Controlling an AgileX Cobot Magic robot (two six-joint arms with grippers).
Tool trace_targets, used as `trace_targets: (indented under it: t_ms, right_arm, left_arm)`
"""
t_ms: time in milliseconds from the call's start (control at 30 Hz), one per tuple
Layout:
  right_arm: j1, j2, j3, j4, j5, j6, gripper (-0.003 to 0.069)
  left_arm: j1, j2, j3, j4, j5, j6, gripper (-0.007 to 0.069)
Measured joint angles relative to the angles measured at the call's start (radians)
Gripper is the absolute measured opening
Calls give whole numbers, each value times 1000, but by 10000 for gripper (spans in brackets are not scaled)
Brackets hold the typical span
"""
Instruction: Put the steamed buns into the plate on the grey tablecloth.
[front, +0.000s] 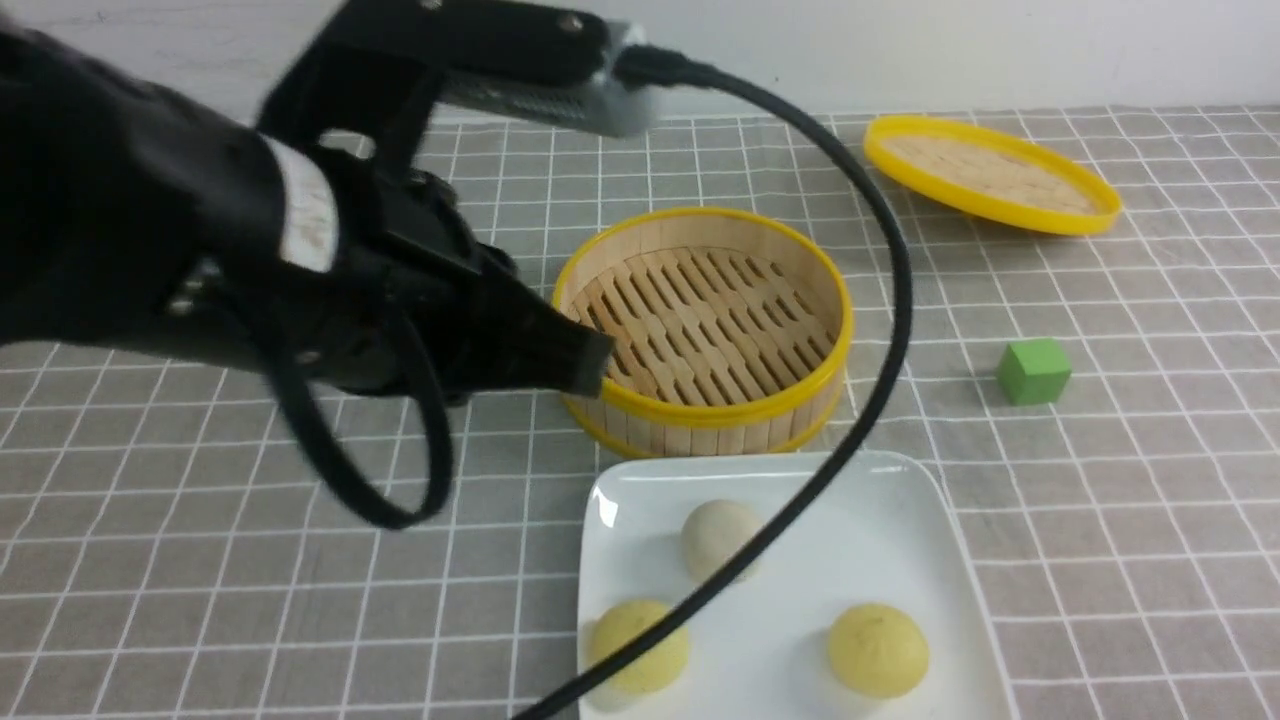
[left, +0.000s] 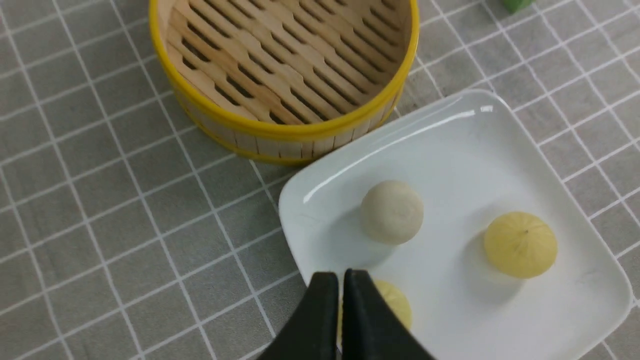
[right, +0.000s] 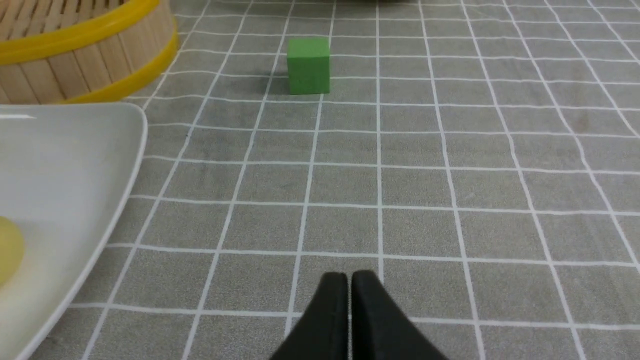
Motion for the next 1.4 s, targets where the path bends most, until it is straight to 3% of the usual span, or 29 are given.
trace_targets:
  t_ms: [200, 533, 667, 767, 1000, 1167, 1400]
  right_arm:
    - [-79, 0, 0, 0, 0, -3, 38]
    - [-87, 0, 0, -2, 0, -3, 44]
    - [-87, 0, 0, -2, 1, -3, 48]
    - [-87, 0, 0, -2, 1, -3, 55]
    - [-87, 0, 0, -2, 1, -4, 67]
    - [-87, 0, 0, -2, 1, -4, 73]
    - [-87, 0, 0, -2, 1, -4, 83]
  left_arm:
    - [0, -171, 0, 37, 108, 0, 36]
    - [0, -420, 64, 48, 178, -33, 36]
    - [0, -489, 188, 49, 114, -68, 33]
    - [0, -547, 389, 50, -88, -142, 34]
    - [0, -562, 558, 48, -388, -342, 34]
    - [0, -562, 585, 63, -402, -365, 37]
    - [0, -562, 590, 139, -305, -366, 40]
